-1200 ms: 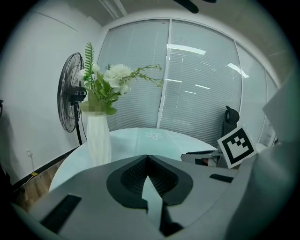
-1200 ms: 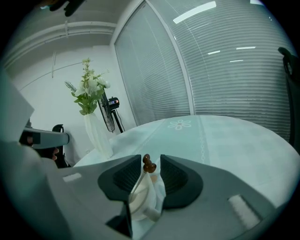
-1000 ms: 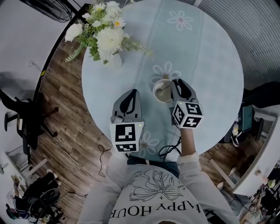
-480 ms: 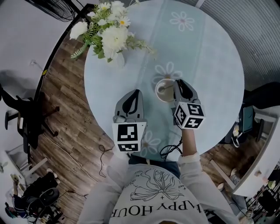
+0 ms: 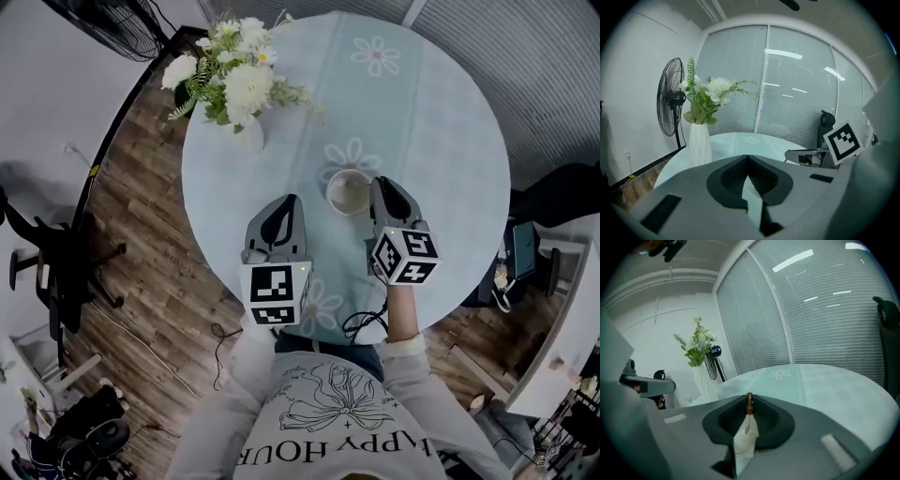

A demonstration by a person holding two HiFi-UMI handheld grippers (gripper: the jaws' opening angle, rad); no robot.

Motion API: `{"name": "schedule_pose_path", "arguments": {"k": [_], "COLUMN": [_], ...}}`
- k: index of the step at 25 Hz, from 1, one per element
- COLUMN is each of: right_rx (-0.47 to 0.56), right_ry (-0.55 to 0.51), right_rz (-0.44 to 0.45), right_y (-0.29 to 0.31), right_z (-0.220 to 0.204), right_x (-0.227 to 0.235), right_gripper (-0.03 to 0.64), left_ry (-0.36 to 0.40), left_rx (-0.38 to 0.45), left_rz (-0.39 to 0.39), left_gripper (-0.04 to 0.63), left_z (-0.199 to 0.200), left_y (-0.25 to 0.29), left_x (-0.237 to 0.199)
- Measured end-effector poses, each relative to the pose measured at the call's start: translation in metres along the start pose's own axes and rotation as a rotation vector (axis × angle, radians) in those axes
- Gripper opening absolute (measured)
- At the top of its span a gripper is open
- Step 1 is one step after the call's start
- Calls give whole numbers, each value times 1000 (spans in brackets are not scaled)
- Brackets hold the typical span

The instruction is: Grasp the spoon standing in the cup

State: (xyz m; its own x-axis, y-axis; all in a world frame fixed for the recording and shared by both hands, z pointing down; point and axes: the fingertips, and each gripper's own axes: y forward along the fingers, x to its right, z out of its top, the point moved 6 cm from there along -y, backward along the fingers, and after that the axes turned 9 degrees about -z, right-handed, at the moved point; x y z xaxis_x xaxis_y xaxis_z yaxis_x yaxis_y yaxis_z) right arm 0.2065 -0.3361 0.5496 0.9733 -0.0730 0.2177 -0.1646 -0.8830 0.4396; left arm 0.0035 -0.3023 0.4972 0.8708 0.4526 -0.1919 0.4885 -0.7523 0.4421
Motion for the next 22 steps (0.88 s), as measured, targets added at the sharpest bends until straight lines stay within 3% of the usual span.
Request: {"name": "schedule_pose_path", "arguments": {"k": [12,22], "right_rx": [113,203], "right_ry": [8,-10], "right_rz": [-35,6], "right_y": [-53,-90], "right_z": [35,65], "right_x": [-16,-52], "right_gripper": [48,49], "left_ry": [45,60], "left_rx": [102,193], "left_rz": [-41,-34], "left_gripper": [6,6], "left_z": [34,59], "left_y": [-33,-71], "left_x": [15,17]}}
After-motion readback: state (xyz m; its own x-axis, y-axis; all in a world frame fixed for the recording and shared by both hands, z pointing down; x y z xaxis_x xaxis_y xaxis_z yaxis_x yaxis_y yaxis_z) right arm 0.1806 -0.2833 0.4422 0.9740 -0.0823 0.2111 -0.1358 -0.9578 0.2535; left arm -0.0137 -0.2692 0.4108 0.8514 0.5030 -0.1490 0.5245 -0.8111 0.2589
